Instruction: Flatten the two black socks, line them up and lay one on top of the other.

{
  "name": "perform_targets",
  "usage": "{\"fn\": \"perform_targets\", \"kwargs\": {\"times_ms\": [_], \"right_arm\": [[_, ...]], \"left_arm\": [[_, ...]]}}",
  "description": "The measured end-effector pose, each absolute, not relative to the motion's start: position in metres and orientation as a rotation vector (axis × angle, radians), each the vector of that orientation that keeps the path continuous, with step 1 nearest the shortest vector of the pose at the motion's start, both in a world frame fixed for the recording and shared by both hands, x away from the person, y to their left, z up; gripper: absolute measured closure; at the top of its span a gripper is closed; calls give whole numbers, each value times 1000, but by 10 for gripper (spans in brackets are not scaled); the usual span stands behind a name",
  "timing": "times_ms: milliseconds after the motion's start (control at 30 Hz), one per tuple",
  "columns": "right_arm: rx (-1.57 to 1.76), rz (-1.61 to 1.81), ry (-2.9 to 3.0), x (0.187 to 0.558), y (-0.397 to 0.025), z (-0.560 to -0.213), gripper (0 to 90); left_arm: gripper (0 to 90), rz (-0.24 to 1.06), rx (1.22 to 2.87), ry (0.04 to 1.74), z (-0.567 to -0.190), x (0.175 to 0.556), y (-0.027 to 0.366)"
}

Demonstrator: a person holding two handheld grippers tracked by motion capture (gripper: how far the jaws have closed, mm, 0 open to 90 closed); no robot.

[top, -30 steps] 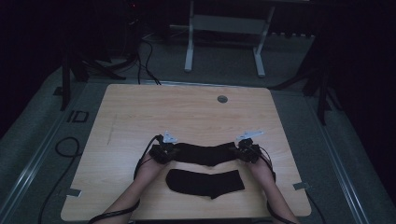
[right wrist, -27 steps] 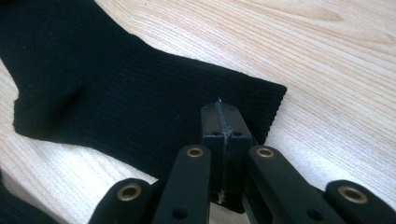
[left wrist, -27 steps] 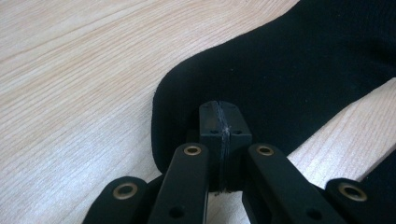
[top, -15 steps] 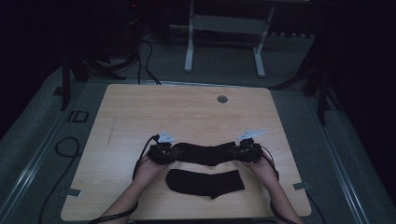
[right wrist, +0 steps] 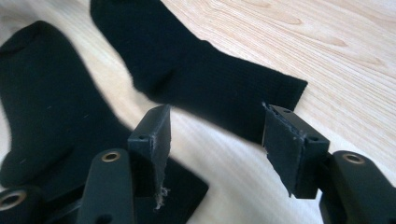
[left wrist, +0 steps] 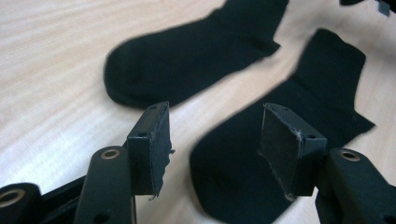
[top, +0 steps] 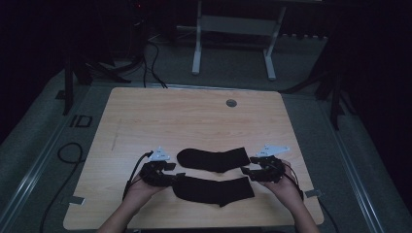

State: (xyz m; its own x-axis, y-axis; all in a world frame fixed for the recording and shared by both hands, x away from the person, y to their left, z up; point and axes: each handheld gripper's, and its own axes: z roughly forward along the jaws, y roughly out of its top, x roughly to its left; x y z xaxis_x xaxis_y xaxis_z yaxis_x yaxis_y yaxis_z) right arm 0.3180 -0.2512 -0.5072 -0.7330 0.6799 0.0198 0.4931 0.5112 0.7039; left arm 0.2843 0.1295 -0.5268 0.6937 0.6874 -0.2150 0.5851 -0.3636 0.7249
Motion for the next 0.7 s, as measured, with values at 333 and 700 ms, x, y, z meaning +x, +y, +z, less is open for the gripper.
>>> {"fn": "perform_targets", "kwargs": {"times_ms": [333, 700], "right_arm": [[1109, 1080, 2515, 284, -264, -525, 523], [1132, 946, 2542, 276, -257, -549, 567]], "left_arm": [[453, 161, 2120, 1003, -547, 271, 123], [574, 193, 2162, 1058, -561, 269, 120]]}}
